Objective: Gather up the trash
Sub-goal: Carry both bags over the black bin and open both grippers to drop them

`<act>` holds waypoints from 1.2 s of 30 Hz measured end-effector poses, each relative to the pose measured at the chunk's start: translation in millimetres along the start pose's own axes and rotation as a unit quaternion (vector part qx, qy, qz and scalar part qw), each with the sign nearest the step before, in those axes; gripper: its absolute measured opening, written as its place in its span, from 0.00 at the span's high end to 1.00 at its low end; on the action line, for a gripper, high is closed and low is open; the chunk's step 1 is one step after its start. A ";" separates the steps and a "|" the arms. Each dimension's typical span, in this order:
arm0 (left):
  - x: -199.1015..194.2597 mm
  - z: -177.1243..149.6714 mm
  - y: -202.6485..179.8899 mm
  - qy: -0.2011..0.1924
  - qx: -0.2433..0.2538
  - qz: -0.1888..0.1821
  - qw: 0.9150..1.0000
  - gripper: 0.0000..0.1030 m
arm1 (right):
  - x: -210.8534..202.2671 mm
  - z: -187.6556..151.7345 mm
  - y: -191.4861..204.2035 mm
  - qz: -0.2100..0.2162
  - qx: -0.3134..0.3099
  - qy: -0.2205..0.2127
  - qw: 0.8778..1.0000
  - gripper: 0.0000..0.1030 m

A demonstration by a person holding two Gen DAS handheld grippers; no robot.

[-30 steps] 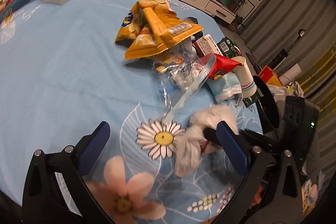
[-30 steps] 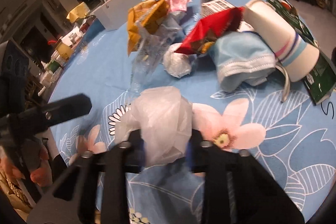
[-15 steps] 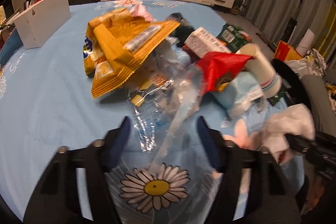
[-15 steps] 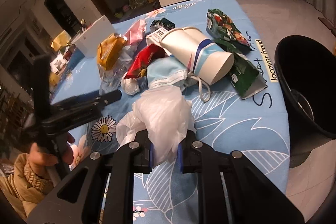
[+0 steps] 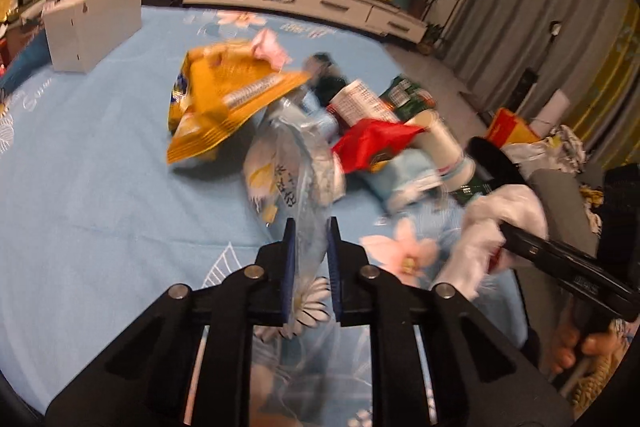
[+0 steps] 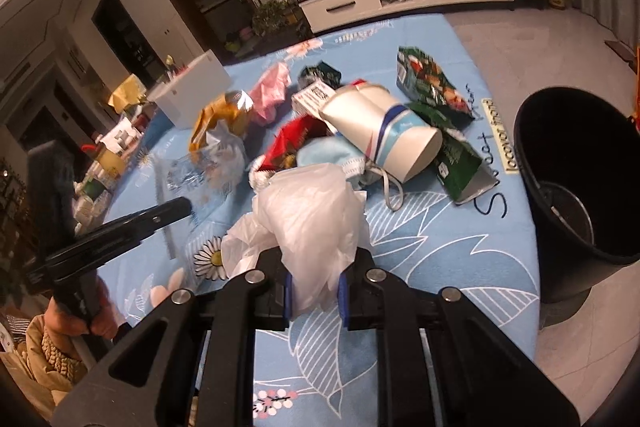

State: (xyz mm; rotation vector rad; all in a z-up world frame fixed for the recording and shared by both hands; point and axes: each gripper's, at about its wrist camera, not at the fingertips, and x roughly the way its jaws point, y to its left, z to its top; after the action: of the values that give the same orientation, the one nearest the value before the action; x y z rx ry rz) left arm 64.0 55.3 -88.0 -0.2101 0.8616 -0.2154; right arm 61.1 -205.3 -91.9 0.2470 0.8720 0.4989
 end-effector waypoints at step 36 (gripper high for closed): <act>95.8 60.8 -260.3 0.059 0.193 -0.203 0.958 0.85 | -86.7 8.5 -183.2 -0.199 0.169 -0.171 0.950 0.78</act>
State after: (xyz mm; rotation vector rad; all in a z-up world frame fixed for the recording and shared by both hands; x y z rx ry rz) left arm 144.6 -214.2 -49.1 -0.0048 0.8704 -0.7794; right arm 78.9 -407.0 -102.6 0.4458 0.6385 -0.0759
